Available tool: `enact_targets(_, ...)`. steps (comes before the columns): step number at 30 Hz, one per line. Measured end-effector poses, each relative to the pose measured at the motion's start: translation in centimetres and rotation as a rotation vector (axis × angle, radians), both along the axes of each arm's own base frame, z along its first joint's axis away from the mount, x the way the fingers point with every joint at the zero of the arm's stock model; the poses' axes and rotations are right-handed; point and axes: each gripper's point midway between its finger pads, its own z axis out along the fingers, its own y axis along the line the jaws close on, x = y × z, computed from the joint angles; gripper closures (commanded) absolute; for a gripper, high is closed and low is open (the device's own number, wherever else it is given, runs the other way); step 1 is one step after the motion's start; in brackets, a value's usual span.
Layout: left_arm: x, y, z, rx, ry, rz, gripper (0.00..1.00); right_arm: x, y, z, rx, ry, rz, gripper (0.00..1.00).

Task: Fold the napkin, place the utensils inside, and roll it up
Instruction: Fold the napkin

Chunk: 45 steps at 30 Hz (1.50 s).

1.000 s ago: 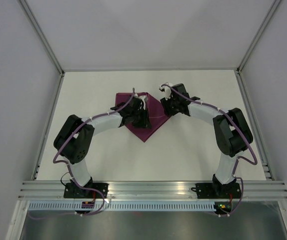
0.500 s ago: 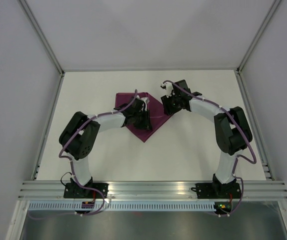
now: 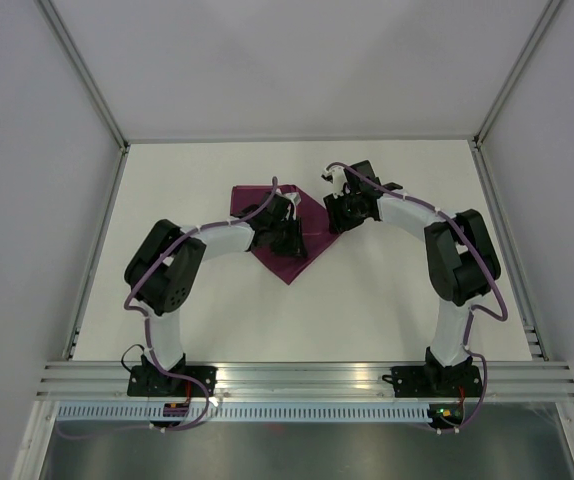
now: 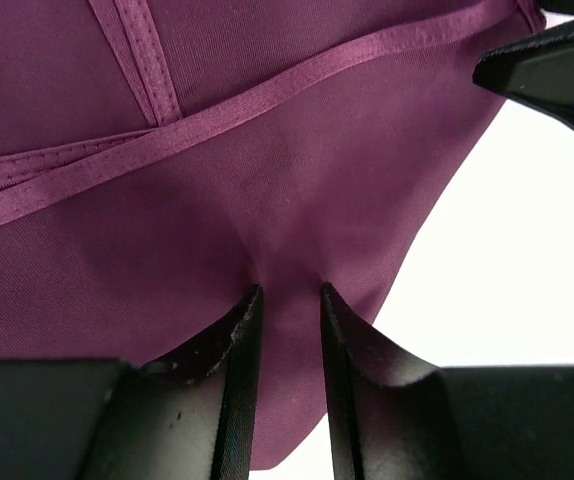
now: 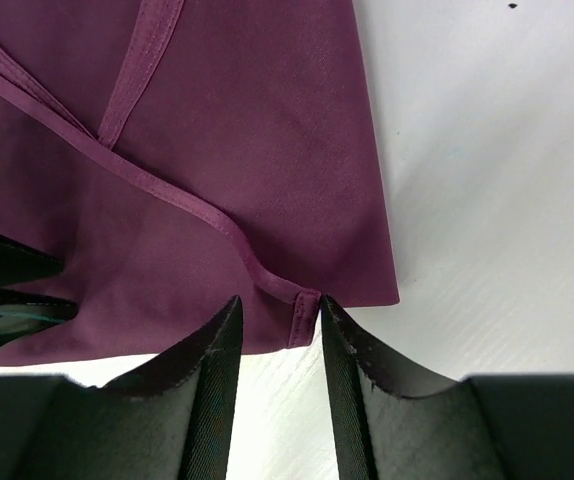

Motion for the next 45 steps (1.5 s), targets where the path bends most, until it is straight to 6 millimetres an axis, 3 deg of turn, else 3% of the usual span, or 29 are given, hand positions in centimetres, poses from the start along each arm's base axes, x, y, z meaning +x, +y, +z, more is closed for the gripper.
enact_targets(8,0.6,0.0,0.2,0.009,-0.017,0.014,0.65,-0.2,0.1,-0.3,0.004,0.022,0.003,0.62)
enact_targets(21,1.4,-0.3,0.7,0.011,-0.028,0.019,0.62,1.0,-1.1,-0.8,-0.047,-0.008,-0.001,0.48)
enact_targets(31,2.5,-0.6,1.8,0.011,-0.061,0.035,0.62,2.2,-0.6,-1.1,-0.046,-0.023,0.054,0.43)
enact_targets(37,2.7,-0.3,1.6,0.027,-0.065,0.045,0.62,2.2,-0.8,-2.4,-0.024,0.009,0.092,0.43)
enact_targets(45,2.7,-0.2,0.0,0.053,-0.043,0.044,0.62,2.1,-1.3,-2.6,-0.014,0.024,0.101,0.45)
